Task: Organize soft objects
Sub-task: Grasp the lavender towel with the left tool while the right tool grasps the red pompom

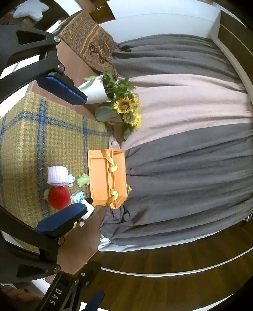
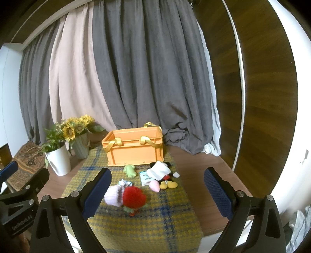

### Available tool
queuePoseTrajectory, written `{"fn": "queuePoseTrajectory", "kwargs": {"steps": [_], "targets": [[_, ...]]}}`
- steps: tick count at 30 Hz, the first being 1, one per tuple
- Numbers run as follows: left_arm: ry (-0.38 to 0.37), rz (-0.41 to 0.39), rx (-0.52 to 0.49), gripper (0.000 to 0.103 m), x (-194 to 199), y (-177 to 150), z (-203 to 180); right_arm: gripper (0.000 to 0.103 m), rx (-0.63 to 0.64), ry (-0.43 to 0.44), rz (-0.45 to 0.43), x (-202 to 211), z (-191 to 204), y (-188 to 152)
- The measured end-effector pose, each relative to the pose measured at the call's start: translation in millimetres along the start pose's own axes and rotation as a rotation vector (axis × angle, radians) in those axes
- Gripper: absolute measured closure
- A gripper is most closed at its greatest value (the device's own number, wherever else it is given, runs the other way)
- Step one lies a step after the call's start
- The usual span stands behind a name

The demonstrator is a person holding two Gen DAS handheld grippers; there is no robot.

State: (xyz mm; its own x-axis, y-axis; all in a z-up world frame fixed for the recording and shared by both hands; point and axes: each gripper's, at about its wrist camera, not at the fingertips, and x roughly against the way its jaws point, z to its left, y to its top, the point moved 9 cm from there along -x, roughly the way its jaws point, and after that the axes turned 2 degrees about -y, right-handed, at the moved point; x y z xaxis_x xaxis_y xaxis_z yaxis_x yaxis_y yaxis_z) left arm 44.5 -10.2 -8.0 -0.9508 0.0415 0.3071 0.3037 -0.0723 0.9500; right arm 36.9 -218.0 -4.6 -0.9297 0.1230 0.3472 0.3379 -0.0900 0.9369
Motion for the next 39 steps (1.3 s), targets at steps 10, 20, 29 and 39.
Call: {"fn": "queuePoseTrajectory", "kwargs": {"steps": [10,20,29,39], "targets": [[-0.075,0.064,-0.078,0.001,-43,-14,-1,0.006,-0.012,-0.007,0.070,-38,15,-11],[-0.219,0.206,-0.204,0.017,-118,-49,-12,0.006,-0.037,-0.010,0.196,-96,29,-44],[-0.396,0.336,-0.238,0.027,-190,-94,-29,0.008,-0.072,0.002,0.330,-155,47,-84],[-0.536,0.480,-0.229,0.031,-240,-138,-42,0.023,-0.111,0.012,0.477,-213,60,-127]]}}
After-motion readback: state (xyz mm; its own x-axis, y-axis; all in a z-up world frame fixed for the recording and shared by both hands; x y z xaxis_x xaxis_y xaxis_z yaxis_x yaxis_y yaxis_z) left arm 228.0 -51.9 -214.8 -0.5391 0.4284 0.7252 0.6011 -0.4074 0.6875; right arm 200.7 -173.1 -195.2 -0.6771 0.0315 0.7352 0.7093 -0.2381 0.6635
